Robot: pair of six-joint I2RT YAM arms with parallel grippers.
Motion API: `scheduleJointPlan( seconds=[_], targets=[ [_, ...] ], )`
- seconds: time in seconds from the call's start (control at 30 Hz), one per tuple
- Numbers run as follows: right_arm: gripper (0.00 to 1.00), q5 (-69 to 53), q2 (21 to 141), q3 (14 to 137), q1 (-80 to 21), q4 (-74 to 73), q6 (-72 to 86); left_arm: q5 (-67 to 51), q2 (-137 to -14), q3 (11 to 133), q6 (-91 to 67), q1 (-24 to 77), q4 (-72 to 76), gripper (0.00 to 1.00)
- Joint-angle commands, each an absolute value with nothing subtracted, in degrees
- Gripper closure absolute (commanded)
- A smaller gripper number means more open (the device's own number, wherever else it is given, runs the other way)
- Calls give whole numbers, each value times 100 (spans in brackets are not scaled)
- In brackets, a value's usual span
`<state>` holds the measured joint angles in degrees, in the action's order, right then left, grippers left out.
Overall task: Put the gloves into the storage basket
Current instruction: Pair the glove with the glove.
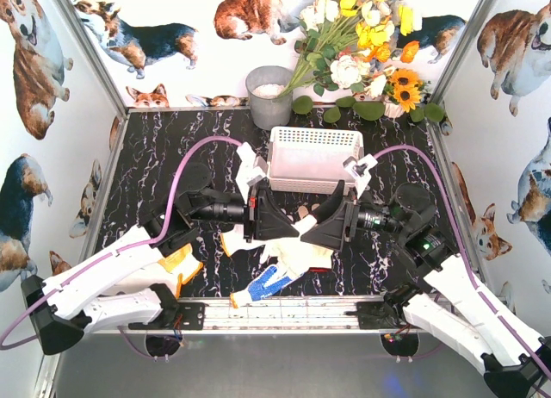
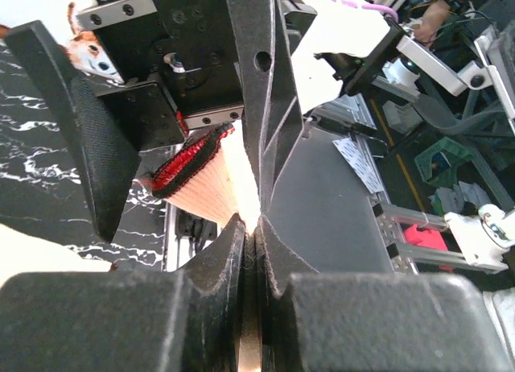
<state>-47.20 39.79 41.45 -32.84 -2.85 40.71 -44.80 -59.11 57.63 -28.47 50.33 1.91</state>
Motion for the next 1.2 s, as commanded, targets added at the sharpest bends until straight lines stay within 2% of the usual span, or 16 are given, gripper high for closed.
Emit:
scheduleJointPlan(
  seconds=[0.0,0.2,0.33,0.43,0.6,0.7,0.77,0.87,0.9,0.97,1.1,1.17],
  targets=[
    [0,-5354,3972,4105,-3270,825,4520,-4640,-5965,6007,-2853,5237,423,100],
    [1,-5604,3846,4077,-3278,1034,4668,-4396,-5821,6033,-2485,5264,125,100],
    [17,-5591,3762,4140,-3278,831,4555,-4175,-5725,5988,-2302,5256,-66,100],
    [33,-5573,3766,4182,-3278,687,4465,-4028,-5690,5952,-2221,5225,-129,100],
    [76,-5343,3784,4243,-3274,397,4243,-3918,-5650,5831,-2132,5089,-194,100],
    [99,-4839,3790,4466,-3278,-466,3715,-3810,-5660,5795,-2025,4987,-345,100],
    [100,-4336,3882,4779,-3275,-1334,3136,-3568,-5660,5773,-1885,4875,-594,99],
    [100,-3699,4148,5349,-3278,-2462,2290,-3340,-5684,5655,-1831,4519,-886,81],
    [100,-3512,4233,5523,-3278,-2808,2061,-3328,-5686,5593,-1886,4379,-897,68],
    [100,-3056,4421,5809,-3278,-3438,1583,-3305,-5659,5436,-2056,4109,-853,52],
    [100,-1729,4802,6284,-3275,-4732,958,-2946,-5590,5242,-2249,3843,-897,28],
    [100,-1116,5017,6464,-3278,-5211,762,-2751,-5618,5209,-2285,3826,-960,20]
  ],
)
